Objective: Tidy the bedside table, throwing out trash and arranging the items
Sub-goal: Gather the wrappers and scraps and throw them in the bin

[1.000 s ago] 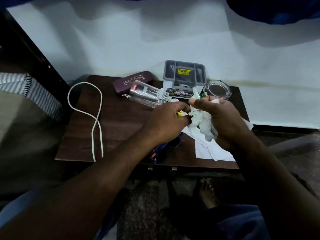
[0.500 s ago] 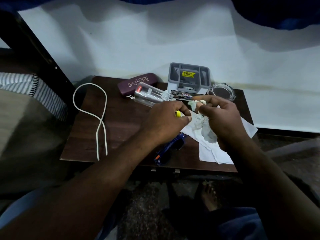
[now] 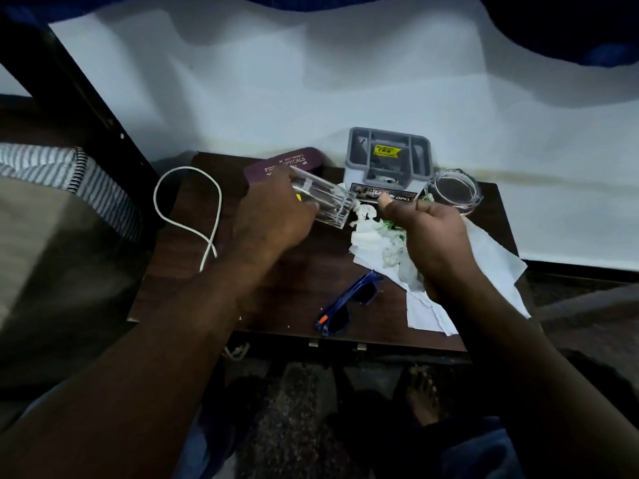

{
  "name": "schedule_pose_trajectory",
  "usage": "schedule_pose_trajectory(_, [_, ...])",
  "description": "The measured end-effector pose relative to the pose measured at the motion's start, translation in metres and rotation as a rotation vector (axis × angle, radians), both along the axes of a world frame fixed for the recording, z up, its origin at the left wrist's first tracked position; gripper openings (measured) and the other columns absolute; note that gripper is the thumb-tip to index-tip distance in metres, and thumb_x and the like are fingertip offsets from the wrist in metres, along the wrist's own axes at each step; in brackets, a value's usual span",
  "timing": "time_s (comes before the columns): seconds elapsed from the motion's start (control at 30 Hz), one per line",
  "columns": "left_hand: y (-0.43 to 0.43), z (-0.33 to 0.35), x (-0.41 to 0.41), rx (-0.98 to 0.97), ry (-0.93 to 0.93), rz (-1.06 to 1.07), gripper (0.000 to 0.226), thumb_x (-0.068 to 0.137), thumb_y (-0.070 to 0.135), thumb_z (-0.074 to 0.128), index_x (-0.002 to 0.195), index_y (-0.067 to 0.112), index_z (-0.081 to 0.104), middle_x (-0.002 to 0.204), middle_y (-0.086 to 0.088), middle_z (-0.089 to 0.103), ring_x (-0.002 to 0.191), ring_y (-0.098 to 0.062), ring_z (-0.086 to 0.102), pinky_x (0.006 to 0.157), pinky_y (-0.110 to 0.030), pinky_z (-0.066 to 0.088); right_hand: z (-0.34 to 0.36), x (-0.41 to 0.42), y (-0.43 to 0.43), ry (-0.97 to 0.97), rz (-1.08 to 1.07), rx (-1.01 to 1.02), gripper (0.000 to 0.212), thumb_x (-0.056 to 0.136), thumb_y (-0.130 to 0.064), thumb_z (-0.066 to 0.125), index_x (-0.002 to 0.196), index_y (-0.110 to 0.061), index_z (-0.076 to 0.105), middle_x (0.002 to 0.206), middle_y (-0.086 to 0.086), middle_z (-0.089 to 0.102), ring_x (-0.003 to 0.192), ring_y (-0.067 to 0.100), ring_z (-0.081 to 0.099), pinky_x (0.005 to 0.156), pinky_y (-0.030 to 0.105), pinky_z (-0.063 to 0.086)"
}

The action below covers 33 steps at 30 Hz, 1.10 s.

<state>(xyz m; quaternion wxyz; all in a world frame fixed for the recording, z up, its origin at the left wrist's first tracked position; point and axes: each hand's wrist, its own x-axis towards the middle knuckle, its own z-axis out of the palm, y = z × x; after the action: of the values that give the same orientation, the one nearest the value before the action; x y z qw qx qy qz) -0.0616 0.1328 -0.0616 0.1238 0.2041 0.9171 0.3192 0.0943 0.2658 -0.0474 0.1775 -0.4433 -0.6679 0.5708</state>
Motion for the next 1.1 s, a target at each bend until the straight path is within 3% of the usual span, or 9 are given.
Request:
schedule_pose_trajectory(0.07, [0.001,-0.003,0.001,-0.005,0.011,-0.014,0.058,0.081,0.043,0.078,0.133,0.029,0.057,0.125,-0.008,0.072,0.116,-0.037,0.066,0.098,-0.042,0.054,-0.003,-0.004,-0.003,-0.057,0.034,0.034,0.030,0.078,-0.039,0.082,0.081,-0.011,0.071,0.089,0.007,0.079,0.094,0.029,0.075,0.089,0.048,0.059])
schedule_pose_trajectory(0.2, [0.005,-0.005,0.009,-0.028,0.090,-0.146,0.066,0.084,0.038,0.075,0.145,0.038,0.049,0.134,-0.007,0.068,0.118,-0.036,0.066,0.096,-0.042,0.053,-0.011,-0.010,-0.004,-0.090,0.051,0.084,0.005,0.074,-0.021,0.071,0.079,-0.020,0.073,0.078,-0.004,0.075,0.074,0.016,0.068,0.072,0.039,0.057])
schedule_pose_trajectory(0.3, [0.008,-0.004,0.018,-0.081,0.144,-0.279,0.072,0.087,0.042,0.073,0.151,0.046,0.042,0.141,-0.006,0.065,0.122,-0.036,0.064,0.098,-0.045,0.056,-0.014,-0.012,-0.004,-0.145,0.083,0.128,0.019,0.078,-0.012,0.068,0.086,-0.028,0.075,0.086,-0.008,0.075,0.070,0.013,0.067,0.070,0.036,0.058])
schedule_pose_trajectory(0.43, [0.012,-0.005,0.025,-0.086,0.155,-0.357,0.071,0.088,0.043,0.071,0.151,0.051,0.039,0.134,-0.006,0.069,0.120,-0.033,0.065,0.096,-0.047,0.057,-0.013,-0.010,-0.003,-0.399,0.290,0.388,0.036,0.075,-0.019,0.063,0.101,-0.041,0.074,0.106,-0.011,0.074,0.084,0.014,0.071,0.076,0.030,0.054])
schedule_pose_trajectory(0.53, [0.014,-0.006,0.028,-0.071,0.172,-0.381,0.069,0.088,0.042,0.072,0.149,0.050,0.041,0.130,-0.006,0.071,0.117,-0.032,0.066,0.094,-0.044,0.057,-0.014,-0.010,-0.004,-0.600,0.473,0.515,0.049,0.080,-0.021,0.064,0.123,-0.042,0.074,0.138,-0.003,0.065,0.111,0.024,0.067,0.085,0.028,0.050])
schedule_pose_trajectory(0.7, [0.016,-0.008,0.030,-0.056,0.179,-0.386,0.063,0.088,0.040,0.072,0.146,0.046,0.049,0.128,-0.006,0.072,0.115,-0.032,0.066,0.091,-0.043,0.058,-0.018,-0.009,-0.007,-0.740,0.579,0.536,0.053,0.086,-0.028,0.065,0.139,-0.032,0.066,0.143,0.002,0.060,0.119,0.028,0.064,0.087,0.030,0.051])
schedule_pose_trajectory(0.83, [0.018,-0.012,0.030,-0.070,0.187,-0.398,0.054,0.089,0.041,0.070,0.141,0.043,0.054,0.129,-0.003,0.072,0.118,-0.029,0.066,0.093,-0.041,0.056,-0.018,-0.009,-0.005,-0.627,0.441,0.644,0.041,0.084,-0.025,0.068,0.124,-0.021,0.075,0.130,0.003,0.073,0.115,0.028,0.069,0.095,0.038,0.057])
schedule_pose_trajectory(0.97, [0.017,-0.014,0.031,-0.062,0.207,-0.399,0.057,0.090,0.047,0.069,0.144,0.041,0.053,0.130,-0.006,0.071,0.121,-0.030,0.065,0.095,-0.043,0.056,-0.014,-0.009,0.000,-0.379,0.258,0.600,0.019,0.086,-0.033,0.078,0.103,-0.026,0.083,0.104,-0.001,0.081,0.092,0.020,0.075,0.084,0.036,0.060])
schedule_pose_trajectory(1.1, [0.016,-0.016,0.033,-0.113,0.211,-0.418,0.061,0.089,0.049,0.070,0.146,0.044,0.050,0.134,-0.007,0.069,0.122,-0.030,0.064,0.094,-0.043,0.054,-0.014,-0.006,0.005,-0.355,0.225,0.588,0.009,0.083,-0.029,0.078,0.092,-0.031,0.079,0.095,-0.011,0.076,0.088,0.011,0.068,0.075,0.025,0.047])
